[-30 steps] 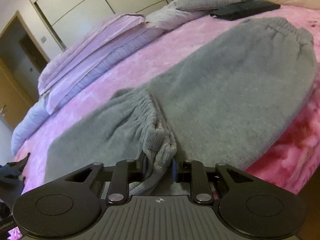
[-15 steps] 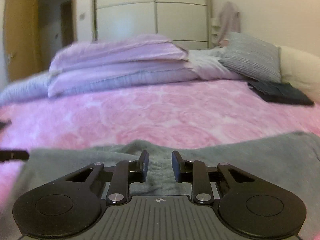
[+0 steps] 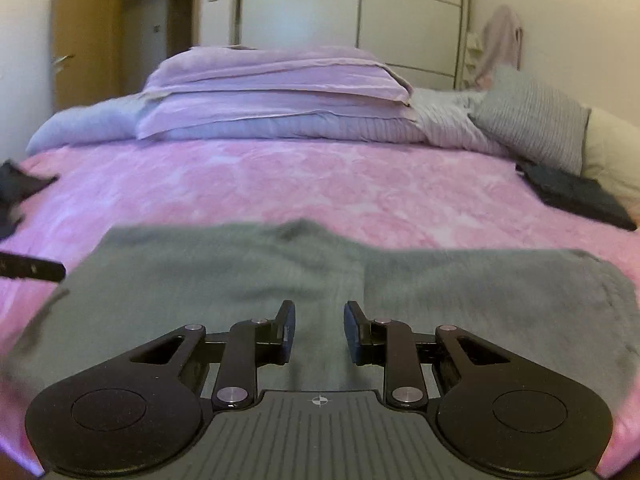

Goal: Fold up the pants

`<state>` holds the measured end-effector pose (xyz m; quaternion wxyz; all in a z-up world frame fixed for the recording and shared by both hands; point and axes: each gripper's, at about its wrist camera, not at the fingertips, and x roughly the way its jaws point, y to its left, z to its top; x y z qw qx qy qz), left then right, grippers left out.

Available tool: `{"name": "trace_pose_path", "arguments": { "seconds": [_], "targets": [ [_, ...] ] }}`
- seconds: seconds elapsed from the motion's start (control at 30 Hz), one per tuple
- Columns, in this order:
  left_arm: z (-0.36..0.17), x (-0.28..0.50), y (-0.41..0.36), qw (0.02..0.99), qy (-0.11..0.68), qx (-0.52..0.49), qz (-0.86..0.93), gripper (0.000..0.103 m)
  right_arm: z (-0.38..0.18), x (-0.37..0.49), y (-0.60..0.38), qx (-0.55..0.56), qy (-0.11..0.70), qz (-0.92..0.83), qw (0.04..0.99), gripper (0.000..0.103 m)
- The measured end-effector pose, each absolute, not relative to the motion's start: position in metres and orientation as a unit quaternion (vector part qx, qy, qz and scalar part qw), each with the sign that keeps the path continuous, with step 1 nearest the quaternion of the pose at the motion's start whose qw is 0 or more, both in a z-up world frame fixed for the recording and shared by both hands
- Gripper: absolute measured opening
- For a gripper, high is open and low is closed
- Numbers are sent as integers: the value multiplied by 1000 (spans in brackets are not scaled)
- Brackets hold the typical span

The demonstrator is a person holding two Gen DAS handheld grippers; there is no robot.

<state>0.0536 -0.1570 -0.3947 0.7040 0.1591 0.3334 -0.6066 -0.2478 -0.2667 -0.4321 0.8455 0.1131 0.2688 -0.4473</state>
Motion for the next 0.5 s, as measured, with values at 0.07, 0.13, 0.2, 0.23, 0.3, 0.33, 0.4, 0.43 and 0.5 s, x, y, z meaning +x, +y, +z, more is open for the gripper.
{"name": "trace_pose_path", "arguments": {
  "seconds": [0.07,0.13,0.2,0.23,0.3,0.33,0.4,0.43,0.5],
  "targets": [
    [-402,39,-134,702,330,179,-606,12,-446,-247,-255,109,287,-435,847,23],
    [-413,29,-125,704,323,199,-600,13,-464,-243,-254,100,302,-431,844,23],
    [-418,26,-123,715,322,200,-588,15,-464,-237,-254,83,311,-429,844,23],
    [-415,26,-123,717,330,198,-581,15,-459,-233,-255,86,322,-430,839,24],
    [-407,26,-122,721,344,197,-568,18,-449,-230,-258,107,335,-429,832,25],
    [-403,24,-121,722,346,201,-564,22,-446,-232,-255,117,338,-427,831,27],
    [-394,18,-116,723,346,211,-559,29,-441,-240,-245,142,337,-423,829,39],
    [-389,14,-111,724,346,212,-557,37,-439,-247,-236,153,331,-424,829,48],
    [-381,6,-102,722,347,218,-557,44,-430,-258,-221,177,313,-427,830,58]
  ]
}}
